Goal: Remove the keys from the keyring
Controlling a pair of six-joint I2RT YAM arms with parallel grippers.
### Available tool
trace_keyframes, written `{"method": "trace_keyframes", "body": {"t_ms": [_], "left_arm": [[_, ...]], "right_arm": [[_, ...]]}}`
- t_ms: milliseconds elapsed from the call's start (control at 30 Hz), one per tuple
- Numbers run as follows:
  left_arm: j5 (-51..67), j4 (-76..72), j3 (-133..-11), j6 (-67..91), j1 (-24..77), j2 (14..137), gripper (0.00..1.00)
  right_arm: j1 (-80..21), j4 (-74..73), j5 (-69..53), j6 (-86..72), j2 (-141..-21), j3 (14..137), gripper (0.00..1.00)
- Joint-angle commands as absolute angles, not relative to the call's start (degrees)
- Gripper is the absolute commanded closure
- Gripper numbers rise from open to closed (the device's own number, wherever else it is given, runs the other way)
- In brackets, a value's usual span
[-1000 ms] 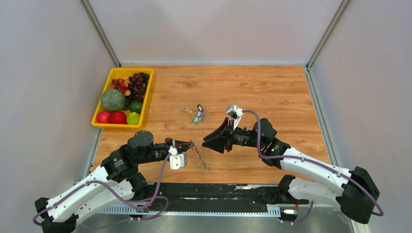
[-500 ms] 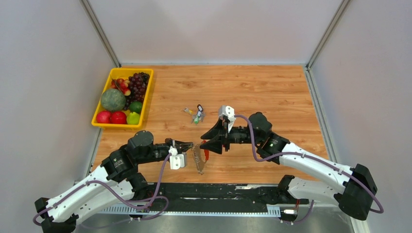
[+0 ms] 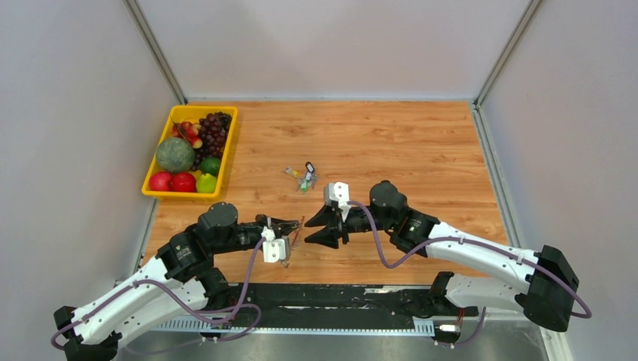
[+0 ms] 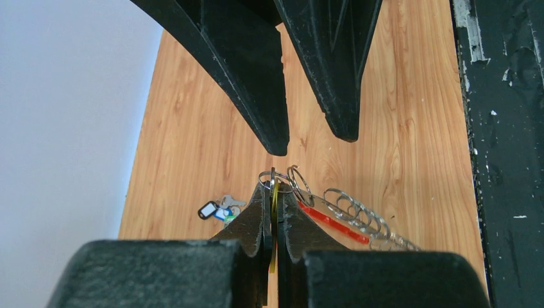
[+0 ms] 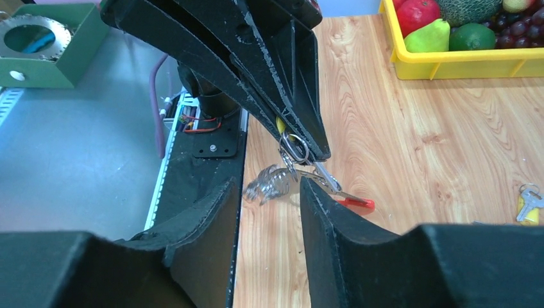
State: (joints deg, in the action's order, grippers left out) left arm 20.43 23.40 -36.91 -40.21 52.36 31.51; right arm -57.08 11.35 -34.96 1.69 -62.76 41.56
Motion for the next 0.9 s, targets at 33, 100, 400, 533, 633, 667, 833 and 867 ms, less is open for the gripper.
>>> {"method": "trace_keyframes", "body": {"t_ms": [33,100,400,533,633,667,833,867], "left_arm": [[21.3,22.0,-37.6,-40.8,52.2,30.9,1.00],[21.3,22.0,-37.6,-40.8,52.2,30.9,1.00],[21.4,21.9,-37.7,-40.8,52.2,30.9,1.00],[21.3,21.9,-37.6,-40.8,52.2,30.9,1.00],[21.3,21.9,-37.6,-40.8,52.2,30.9,1.00],[21.3,21.9,-37.6,-40.8,52.2,30.8,1.00],[21.2,22.0,-37.5,-40.7,52.2,30.7,1.00],[21.3,22.0,-37.6,-40.7,52.2,30.7,1.00]], "right_arm": [[-58.1,11.5,-32.7,5.6,-64.0,44.8,0.58],[-58.2,11.3,-32.6,5.8,-64.7,45.3,0.59],[-58.9,11.1,-33.2,6.0,-66.5,46.5,0.65],[-59.5,11.1,-33.9,5.6,-67.1,46.8,0.72],[-59.6,11.1,-34.1,5.4,-67.4,46.9,0.80],[-59.6,11.0,-34.2,5.2,-67.3,46.8,0.83],[-59.6,10.8,-33.6,4.5,-67.0,46.6,0.95],[-59.7,10.8,-33.5,4.4,-66.9,46.6,0.99]]}}
